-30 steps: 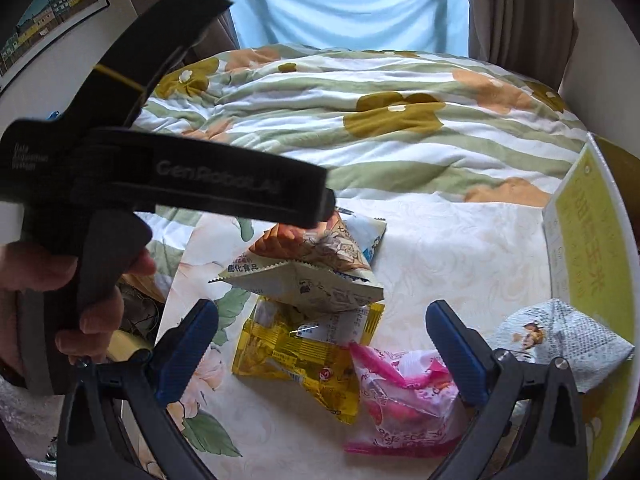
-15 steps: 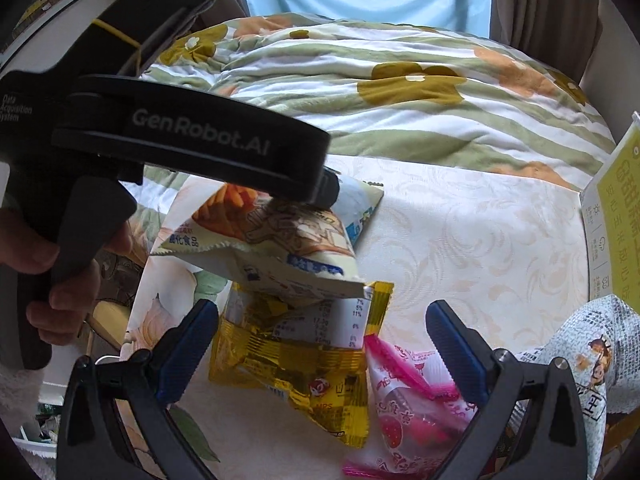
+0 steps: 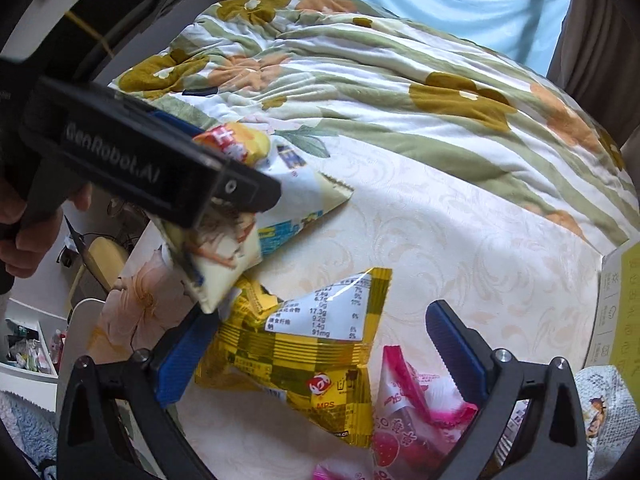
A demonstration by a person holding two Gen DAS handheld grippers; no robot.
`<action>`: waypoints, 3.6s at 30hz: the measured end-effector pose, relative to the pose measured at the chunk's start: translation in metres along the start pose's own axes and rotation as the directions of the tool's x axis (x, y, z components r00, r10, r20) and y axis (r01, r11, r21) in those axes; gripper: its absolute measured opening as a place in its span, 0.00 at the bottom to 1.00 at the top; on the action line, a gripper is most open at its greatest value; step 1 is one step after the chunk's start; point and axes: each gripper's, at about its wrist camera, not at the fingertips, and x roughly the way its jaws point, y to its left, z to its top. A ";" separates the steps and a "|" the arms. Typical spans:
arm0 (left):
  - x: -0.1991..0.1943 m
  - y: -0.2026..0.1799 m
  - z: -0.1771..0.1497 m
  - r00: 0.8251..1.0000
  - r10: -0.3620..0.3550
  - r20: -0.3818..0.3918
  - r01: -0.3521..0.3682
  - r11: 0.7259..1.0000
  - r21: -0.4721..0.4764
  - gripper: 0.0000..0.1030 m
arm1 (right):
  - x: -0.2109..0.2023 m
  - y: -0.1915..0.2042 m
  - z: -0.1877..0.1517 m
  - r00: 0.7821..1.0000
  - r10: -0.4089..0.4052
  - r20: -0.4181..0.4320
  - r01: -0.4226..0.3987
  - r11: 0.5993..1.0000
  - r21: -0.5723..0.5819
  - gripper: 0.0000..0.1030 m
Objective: Organize snacks
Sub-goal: 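Grasp the cheese puff bag with left tool while right tool grasps the gold bag, then carry both bags to the box and open both tools to drop them in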
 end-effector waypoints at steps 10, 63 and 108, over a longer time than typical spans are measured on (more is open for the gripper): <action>0.010 0.010 -0.029 1.000 0.019 -0.021 -0.019 0.999 -0.028 0.81 | -0.040 0.019 -0.028 0.996 -0.053 0.069 0.042 0.987 0.156 0.99; 0.002 -0.015 -0.083 0.999 0.049 0.006 -0.050 0.998 0.027 0.57 | -0.004 0.002 -0.048 0.988 0.098 0.122 -0.156 0.626 0.764 0.53; -0.159 -0.410 -0.054 0.902 -0.150 0.404 0.131 0.989 0.075 0.53 | -0.342 -0.216 -0.184 0.887 -0.138 0.441 -0.145 0.823 0.550 0.37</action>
